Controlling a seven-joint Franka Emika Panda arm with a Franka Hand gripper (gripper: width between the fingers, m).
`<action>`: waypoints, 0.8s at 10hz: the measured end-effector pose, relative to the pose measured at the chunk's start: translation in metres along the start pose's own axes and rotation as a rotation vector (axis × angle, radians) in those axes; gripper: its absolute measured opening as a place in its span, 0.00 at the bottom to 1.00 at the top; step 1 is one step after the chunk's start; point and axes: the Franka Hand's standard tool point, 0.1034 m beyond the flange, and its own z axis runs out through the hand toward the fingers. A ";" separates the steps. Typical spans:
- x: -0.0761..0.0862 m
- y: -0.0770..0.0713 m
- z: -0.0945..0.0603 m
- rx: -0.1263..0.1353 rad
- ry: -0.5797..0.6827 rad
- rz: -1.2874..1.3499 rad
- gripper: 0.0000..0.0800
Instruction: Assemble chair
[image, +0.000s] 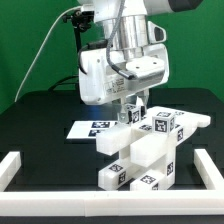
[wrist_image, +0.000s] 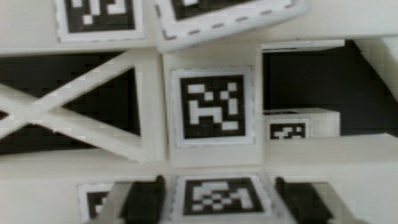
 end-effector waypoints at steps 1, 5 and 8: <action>0.000 0.000 0.000 0.000 0.000 -0.004 0.68; 0.000 0.000 0.001 -0.001 0.002 -0.014 0.81; -0.011 -0.008 -0.033 0.000 -0.056 -0.098 0.81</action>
Offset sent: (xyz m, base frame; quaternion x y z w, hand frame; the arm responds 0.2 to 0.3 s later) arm 0.0000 0.0000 0.0000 0.0000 0.0000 0.0000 1.0000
